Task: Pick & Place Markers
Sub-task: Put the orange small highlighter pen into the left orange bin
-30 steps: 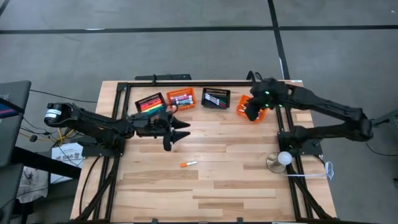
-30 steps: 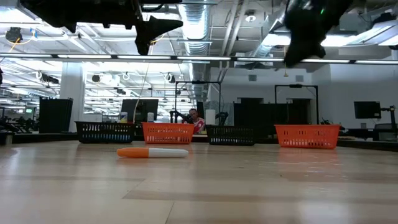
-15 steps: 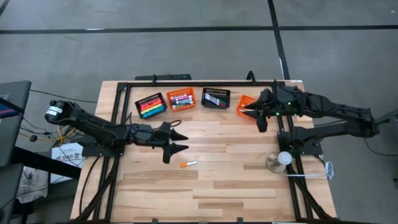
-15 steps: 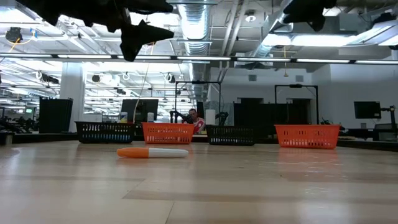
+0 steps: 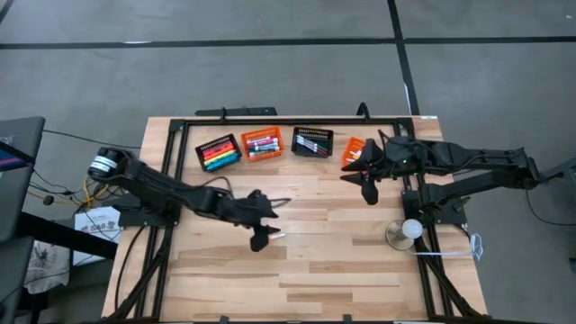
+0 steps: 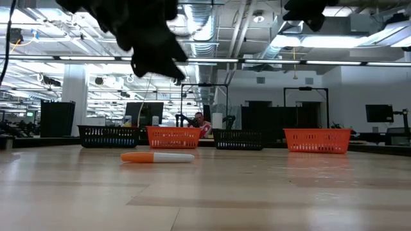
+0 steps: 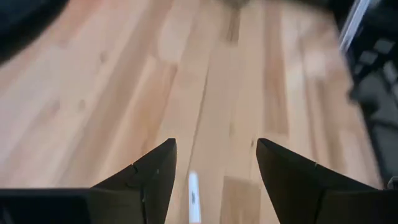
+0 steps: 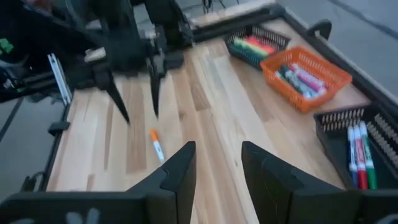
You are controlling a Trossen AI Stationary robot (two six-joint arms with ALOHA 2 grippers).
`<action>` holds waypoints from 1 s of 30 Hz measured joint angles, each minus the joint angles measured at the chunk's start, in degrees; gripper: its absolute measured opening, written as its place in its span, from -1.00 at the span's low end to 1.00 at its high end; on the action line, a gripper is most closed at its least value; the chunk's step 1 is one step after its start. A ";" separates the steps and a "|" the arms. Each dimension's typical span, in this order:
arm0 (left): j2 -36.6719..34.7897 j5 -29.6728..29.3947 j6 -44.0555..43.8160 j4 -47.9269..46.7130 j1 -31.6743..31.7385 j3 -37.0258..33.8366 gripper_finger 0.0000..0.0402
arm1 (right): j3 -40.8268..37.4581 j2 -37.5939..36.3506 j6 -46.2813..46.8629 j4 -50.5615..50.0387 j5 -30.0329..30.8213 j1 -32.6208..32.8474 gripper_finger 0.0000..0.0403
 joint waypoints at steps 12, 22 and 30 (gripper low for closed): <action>9.67 8.39 -0.11 -17.31 -1.45 6.28 0.10 | 0.02 -2.45 -1.06 0.72 0.02 -0.09 -0.41; 14.77 9.92 -0.46 -18.37 -1.18 8.94 0.10 | 0.02 -2.91 -1.64 -1.10 0.00 -0.11 -0.41; 23.23 8.94 -0.65 -18.73 -0.83 13.06 0.10 | 0.02 -2.89 -1.97 -1.50 0.00 -0.11 -0.41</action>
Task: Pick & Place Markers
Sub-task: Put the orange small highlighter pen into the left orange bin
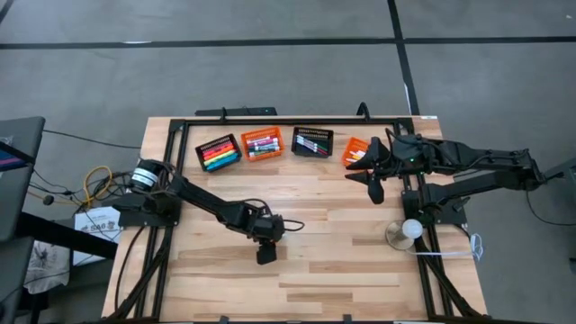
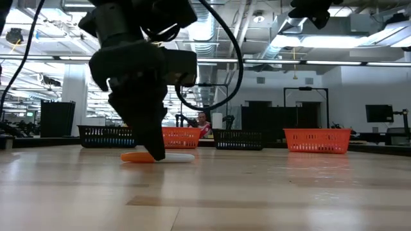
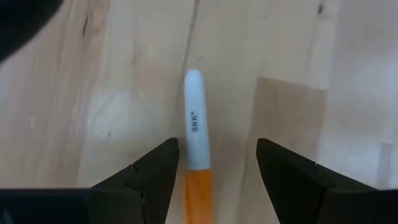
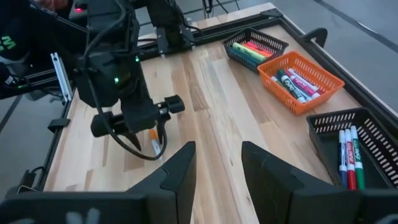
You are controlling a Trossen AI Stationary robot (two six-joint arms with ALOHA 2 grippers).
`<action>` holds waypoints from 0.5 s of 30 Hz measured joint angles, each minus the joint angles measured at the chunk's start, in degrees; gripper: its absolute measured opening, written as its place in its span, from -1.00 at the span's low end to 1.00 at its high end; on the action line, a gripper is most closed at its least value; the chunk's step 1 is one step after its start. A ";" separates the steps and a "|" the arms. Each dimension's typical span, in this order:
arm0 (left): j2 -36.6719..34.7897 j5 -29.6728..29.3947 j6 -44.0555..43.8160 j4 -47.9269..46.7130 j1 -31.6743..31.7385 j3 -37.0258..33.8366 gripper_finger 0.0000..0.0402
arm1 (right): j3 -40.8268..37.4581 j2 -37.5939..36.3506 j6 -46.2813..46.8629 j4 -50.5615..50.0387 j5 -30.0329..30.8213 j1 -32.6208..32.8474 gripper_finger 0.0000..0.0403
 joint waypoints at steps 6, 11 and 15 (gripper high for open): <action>1.28 -0.97 -0.85 -3.00 -0.07 0.42 0.10 | 0.00 0.00 -0.01 -0.21 0.00 0.00 -0.41; 1.35 -1.77 -0.62 -3.67 -0.07 0.39 0.01 | 0.00 0.00 -0.01 -0.21 0.00 0.00 -0.41; 1.41 -2.54 -0.64 -4.06 0.08 0.30 -0.25 | 0.00 0.00 -0.01 -0.21 0.00 0.00 -0.41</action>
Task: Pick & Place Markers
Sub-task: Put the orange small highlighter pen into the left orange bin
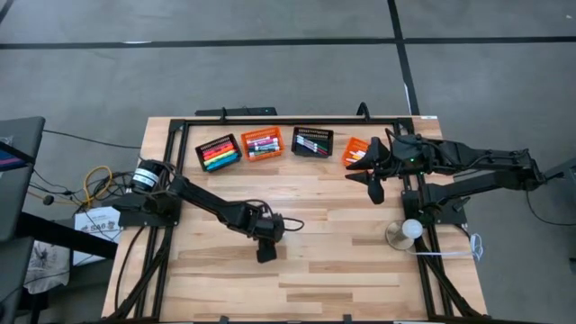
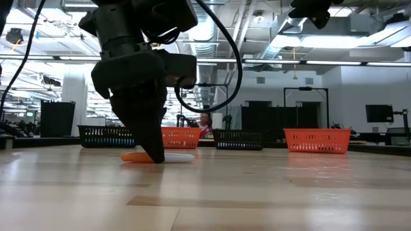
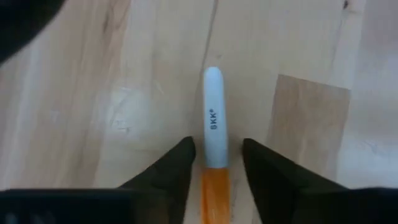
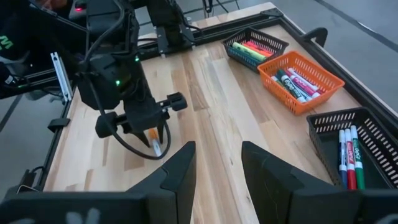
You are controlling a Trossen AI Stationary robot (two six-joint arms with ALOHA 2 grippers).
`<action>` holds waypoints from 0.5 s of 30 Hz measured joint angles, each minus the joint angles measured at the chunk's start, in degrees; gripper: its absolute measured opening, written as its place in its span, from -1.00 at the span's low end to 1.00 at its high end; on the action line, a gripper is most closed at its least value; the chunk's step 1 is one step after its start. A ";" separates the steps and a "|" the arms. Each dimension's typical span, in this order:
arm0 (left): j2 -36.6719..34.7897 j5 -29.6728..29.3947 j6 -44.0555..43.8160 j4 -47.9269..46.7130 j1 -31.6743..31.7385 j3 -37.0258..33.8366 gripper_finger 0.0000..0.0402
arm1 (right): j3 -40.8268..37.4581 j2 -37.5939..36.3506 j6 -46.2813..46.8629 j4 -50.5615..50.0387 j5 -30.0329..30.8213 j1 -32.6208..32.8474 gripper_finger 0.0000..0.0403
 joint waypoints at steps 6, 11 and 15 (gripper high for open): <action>0.07 -0.77 -0.41 0.04 1.10 -0.19 -0.66 | 0.00 0.00 0.03 0.02 0.00 0.00 -0.41; 0.07 0.10 -0.59 2.62 2.51 -0.37 -0.77 | 0.00 0.00 0.46 0.00 0.02 0.00 -0.41; 0.07 0.13 -0.57 3.96 3.41 -0.44 -0.70 | 0.00 -0.11 0.48 -0.84 0.11 -0.25 -0.41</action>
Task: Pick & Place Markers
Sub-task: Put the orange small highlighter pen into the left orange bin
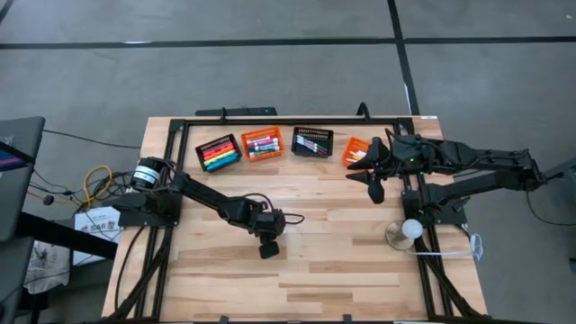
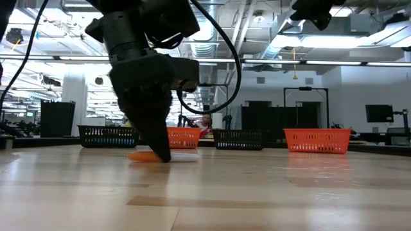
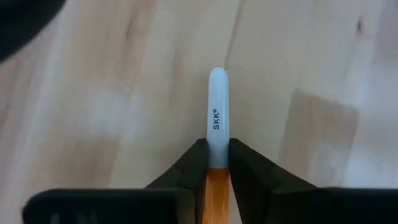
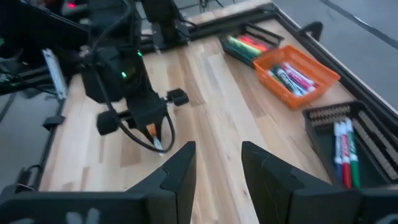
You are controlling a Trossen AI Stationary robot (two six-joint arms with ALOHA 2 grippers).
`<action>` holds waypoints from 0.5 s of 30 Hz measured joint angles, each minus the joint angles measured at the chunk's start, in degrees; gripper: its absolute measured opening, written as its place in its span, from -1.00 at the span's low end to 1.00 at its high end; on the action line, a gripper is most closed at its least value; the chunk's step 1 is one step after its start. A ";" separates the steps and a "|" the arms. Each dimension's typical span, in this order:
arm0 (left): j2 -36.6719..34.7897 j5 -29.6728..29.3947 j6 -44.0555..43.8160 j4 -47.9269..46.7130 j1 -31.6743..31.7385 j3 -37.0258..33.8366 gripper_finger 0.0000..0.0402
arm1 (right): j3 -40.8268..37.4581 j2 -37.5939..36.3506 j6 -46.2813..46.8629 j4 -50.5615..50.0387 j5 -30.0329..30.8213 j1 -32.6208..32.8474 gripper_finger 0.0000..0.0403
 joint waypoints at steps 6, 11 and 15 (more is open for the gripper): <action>-1.83 -5.91 0.09 3.95 2.54 -0.26 -0.72 | 0.00 -1.01 0.36 -5.71 2.74 -1.77 -0.41; -5.65 -7.69 0.57 9.41 5.91 -0.11 -0.72 | -0.02 -3.50 3.32 -11.24 3.15 -3.37 -0.41; -9.09 -8.27 2.18 17.01 9.83 -0.11 -0.66 | -1.30 -6.09 8.49 -13.27 2.85 -3.46 -0.41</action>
